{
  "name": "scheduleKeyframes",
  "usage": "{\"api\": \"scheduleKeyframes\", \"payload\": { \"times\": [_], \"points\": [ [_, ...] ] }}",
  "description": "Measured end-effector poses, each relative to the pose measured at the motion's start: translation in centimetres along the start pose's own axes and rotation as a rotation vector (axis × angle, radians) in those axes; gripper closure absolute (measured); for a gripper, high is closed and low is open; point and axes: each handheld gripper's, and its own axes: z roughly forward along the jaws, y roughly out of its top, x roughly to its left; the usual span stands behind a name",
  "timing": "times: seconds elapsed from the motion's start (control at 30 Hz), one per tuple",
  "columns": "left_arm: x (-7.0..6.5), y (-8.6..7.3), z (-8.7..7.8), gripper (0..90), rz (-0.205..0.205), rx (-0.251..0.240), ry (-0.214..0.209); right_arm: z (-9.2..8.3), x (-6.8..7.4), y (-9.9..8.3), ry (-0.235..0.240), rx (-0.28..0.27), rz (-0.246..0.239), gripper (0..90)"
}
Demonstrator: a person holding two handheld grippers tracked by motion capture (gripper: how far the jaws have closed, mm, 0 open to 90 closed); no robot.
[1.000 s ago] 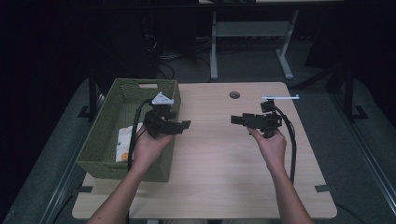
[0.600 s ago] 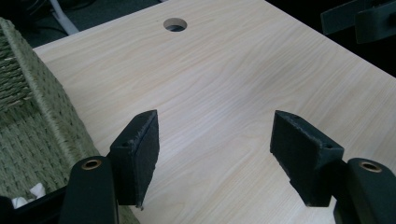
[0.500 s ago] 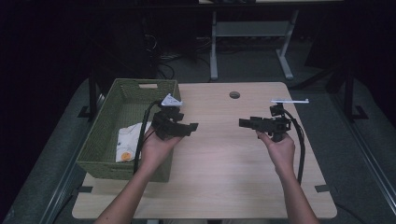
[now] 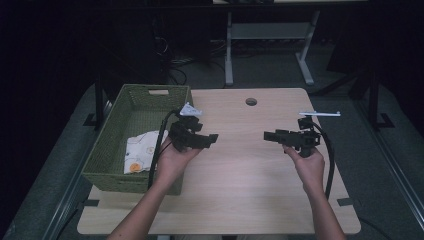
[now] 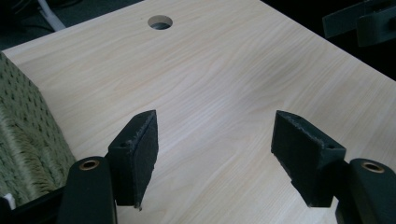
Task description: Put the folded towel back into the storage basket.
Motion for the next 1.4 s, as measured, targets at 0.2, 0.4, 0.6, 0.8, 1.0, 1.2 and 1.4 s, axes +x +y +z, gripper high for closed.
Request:
{"api": "scheduleKeyframes", "payload": {
  "times": [0.2,0.4,0.6,0.8,1.0,1.2,1.4],
  "points": [
    [-0.4,-0.2,0.4,32.1,0.003,0.009,-0.008,-0.6,-0.8,-0.6,-0.008,0.004,0.017,27.3],
    [-1.0,-0.3,0.9,32.0,-0.001,0.007,-0.016,-1.4,-1.3,-1.1,-0.019,-0.004,0.017,27.3],
    [-1.5,-0.2,1.4,31.7,0.009,0.013,-0.027,-2.1,-2.2,-1.8,-0.025,-0.011,0.039,27.2],
    [-1.8,-0.3,1.6,31.6,0.005,0.003,-0.032,-2.5,-2.7,-2.3,-0.028,-0.011,0.052,27.0],
    [-2.4,-0.2,1.9,31.6,-0.003,-0.008,-0.053,-3.0,-3.4,-3.0,-0.035,-0.009,0.057,26.9],
    [-3.2,-0.2,2.7,31.2,0.003,-0.002,-0.062,-3.7,-3.9,-3.5,-0.053,-0.006,0.067,26.8],
    [-4.0,-0.4,3.6,31.0,0.008,0.010,-0.080,-4.2,-4.5,-4.1,-0.057,-0.012,0.079,26.8]
  ]
}}
